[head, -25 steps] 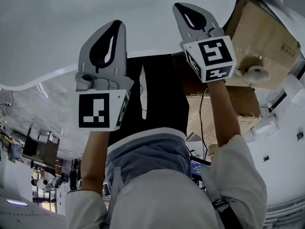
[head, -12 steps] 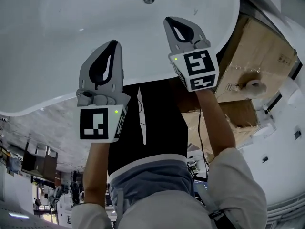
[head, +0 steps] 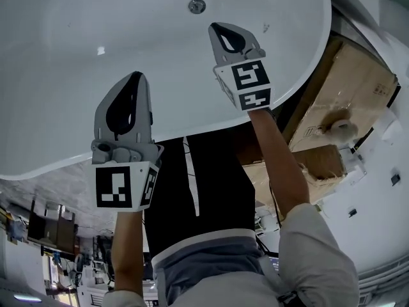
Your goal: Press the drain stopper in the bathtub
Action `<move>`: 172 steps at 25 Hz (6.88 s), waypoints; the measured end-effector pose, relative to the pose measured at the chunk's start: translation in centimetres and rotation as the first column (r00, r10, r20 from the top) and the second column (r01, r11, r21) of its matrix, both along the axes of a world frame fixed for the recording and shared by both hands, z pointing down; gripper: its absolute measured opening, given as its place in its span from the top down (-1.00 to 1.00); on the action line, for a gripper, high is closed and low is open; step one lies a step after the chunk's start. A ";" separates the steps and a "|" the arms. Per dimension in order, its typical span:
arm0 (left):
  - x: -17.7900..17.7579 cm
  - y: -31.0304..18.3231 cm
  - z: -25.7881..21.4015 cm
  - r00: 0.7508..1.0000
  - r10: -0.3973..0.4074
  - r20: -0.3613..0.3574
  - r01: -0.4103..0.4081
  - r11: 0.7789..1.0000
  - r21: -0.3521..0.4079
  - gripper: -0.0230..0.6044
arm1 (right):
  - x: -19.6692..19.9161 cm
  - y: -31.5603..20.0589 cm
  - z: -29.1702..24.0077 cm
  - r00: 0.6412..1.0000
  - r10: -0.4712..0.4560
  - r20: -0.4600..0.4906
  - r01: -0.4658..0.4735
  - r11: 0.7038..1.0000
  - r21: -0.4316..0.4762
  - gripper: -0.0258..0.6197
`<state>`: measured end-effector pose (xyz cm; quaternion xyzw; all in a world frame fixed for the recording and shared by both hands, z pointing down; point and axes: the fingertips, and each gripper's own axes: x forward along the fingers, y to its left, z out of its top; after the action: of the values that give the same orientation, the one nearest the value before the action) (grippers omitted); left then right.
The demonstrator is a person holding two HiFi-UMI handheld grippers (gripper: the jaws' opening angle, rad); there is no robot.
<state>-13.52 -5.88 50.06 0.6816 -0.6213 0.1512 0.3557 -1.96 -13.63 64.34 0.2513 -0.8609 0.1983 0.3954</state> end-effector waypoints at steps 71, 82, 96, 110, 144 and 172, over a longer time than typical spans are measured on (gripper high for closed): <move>4.3 1.7 17.9 0.999 -0.013 -0.047 0.003 0.979 -0.203 0.93 | 0.2 -2.3 36.2 0.974 -0.091 -0.209 0.073 0.993 -0.096 0.94; 4.2 1.3 18.6 0.998 -0.012 -0.055 0.001 0.981 -0.196 0.93 | 0.7 -2.9 37.6 0.977 -0.002 -0.212 -0.025 0.992 -0.124 0.94; 4.1 1.7 19.0 0.998 -0.012 -0.063 -0.002 0.977 -0.215 0.93 | 0.5 -3.0 37.8 0.967 -0.012 -0.256 -0.019 0.993 -0.118 0.94; 3.7 1.5 18.9 0.998 -0.037 -0.056 0.026 0.980 -0.199 0.93 | 0.6 -3.0 38.0 0.966 0.021 -0.258 -0.061 0.987 -0.151 0.94; 4.8 0.7 11.1 0.995 -0.001 -0.099 -0.012 0.992 -0.129 0.93 | 0.7 -2.7 29.2 0.975 0.144 -0.170 -0.180 0.958 -0.224 0.94; 4.5 1.1 -1.2 0.998 0.033 -0.060 -0.036 0.999 -0.039 0.93 | 1.2 -1.2 12.8 0.975 0.220 -0.042 -0.224 0.957 -0.184 0.94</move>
<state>-9.00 -4.80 48.89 0.6892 -0.5955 0.1492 0.3849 -0.74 -14.82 77.13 0.3098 -0.8006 0.3192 0.4015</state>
